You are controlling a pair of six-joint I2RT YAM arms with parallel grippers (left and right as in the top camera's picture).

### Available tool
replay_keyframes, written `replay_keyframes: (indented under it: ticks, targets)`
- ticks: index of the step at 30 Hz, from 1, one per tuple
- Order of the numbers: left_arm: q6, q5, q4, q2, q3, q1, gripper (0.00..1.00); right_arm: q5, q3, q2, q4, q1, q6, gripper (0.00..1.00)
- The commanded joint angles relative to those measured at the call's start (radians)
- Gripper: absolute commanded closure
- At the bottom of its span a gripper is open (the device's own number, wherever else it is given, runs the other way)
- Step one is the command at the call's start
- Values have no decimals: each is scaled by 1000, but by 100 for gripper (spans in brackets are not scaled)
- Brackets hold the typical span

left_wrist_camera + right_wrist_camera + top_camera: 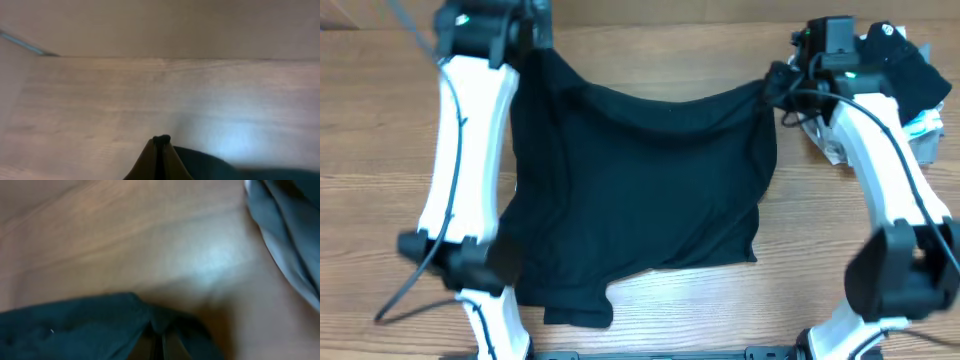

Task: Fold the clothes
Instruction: 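Stretch the shirt between both grippers and lay it flat on table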

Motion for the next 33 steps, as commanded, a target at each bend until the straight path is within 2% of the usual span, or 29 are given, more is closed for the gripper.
replay_keyframes:
  ticks: [1, 11, 12, 13, 14, 16, 17, 20, 23, 27, 30, 33]
  targets:
    - [-36, -21, 116, 122, 1, 31, 96, -1, -1, 87, 130, -2, -7, 96]
    - [-43, -20, 500, 398, 1, 45, 96, 2, -1, 231, 542, -2, -6, 96]
    - [-43, -20, 528, 412, 1, 45, 89, 7, -1, 235, 563, -2, -5, 96]
    - [-42, -20, 574, 434, 1, 44, 65, 18, -1, 243, 592, -2, -6, 94]
    - [-42, -20, 600, 446, 1, 42, 46, 26, -1, 247, 605, -2, -6, 80]
    - [-43, -20, 631, 457, 1, 41, 0, 49, -1, 253, 631, -2, -6, 17]
    - [-43, -20, 640, 458, 1, 42, 0, 68, -1, 253, 634, -2, -6, 0]
    - [-42, -21, 647, 447, 16, 42, 0, 88, 0, 253, 629, -2, -6, 0]
    - [-43, -18, 551, 412, 64, 42, 0, 88, 7, 229, 551, -2, -6, 0]
    - [-43, 110, 276, 317, 139, 39, 0, 73, 17, 120, 349, -2, -7, 0]
    - [-48, 241, 121, 234, 146, 29, 0, 36, 17, 10, 229, -2, -6, 0]
    - [-76, 297, 2, 161, 146, 18, 0, 16, 17, -96, 126, -2, -6, 0]
